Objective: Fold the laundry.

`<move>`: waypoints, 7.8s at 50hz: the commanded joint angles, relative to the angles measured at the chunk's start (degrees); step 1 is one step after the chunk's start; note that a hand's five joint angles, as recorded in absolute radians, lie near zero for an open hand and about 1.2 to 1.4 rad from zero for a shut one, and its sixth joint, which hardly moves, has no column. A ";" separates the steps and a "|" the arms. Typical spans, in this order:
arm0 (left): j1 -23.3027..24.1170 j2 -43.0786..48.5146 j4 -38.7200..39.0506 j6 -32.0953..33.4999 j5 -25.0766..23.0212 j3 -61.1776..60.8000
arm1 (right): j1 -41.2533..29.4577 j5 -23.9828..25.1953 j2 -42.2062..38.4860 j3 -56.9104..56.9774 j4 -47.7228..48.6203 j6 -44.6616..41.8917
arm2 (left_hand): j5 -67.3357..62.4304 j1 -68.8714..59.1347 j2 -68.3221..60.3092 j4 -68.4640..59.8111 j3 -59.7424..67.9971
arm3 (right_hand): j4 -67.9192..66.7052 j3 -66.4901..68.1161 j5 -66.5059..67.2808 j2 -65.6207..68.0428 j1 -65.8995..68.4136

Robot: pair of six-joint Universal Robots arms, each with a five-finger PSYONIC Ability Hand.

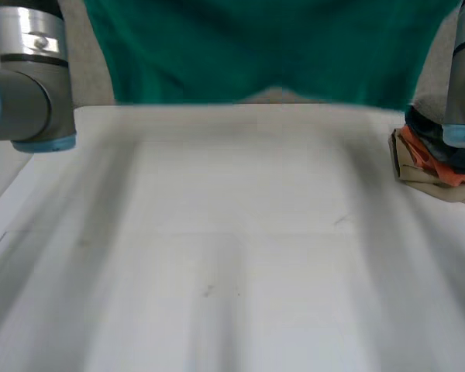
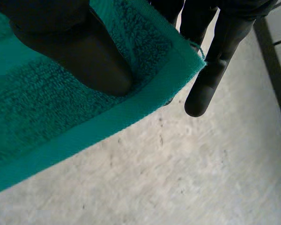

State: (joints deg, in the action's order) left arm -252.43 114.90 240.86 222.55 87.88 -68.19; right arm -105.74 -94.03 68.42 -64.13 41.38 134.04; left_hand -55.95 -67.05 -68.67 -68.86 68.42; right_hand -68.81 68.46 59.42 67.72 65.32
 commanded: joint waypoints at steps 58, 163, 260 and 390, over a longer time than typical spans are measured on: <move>-0.96 5.76 -37.94 12.21 -6.85 -17.25 | 3.87 -3.62 -8.37 -18.76 -47.38 -8.97 | -14.05 -12.95 -11.33 -11.14 11.58 | -11.19 11.54 10.58 12.28 14.68; 3.52 -5.92 -23.15 -25.67 -3.07 -36.13 | -30.05 27.85 -19.71 -20.26 -14.04 -14.42 | 54.38 55.49 57.11 57.30 -56.86 | -5.42 5.77 4.81 6.51 8.91; 25.94 16.06 -59.10 -27.44 13.19 -7.66 | -7.82 19.42 -16.74 -16.38 -43.83 28.95 | 50.35 51.45 53.07 53.26 -52.83 | 58.81 -58.46 -59.42 -57.72 -55.32; 14.42 -12.86 -55.76 -46.50 -25.83 -13.19 | -14.94 14.49 -14.45 -19.28 -15.80 21.35 | 52.53 53.64 55.26 55.45 -55.01 | 11.07 -10.72 -11.68 -9.99 -7.59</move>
State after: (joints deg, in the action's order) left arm -238.01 101.86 185.09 176.04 62.06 -81.27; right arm -121.50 -79.11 55.38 -82.34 27.49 155.43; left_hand -2.85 -11.76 -12.72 -12.57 12.70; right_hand -61.67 61.50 27.09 37.21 60.35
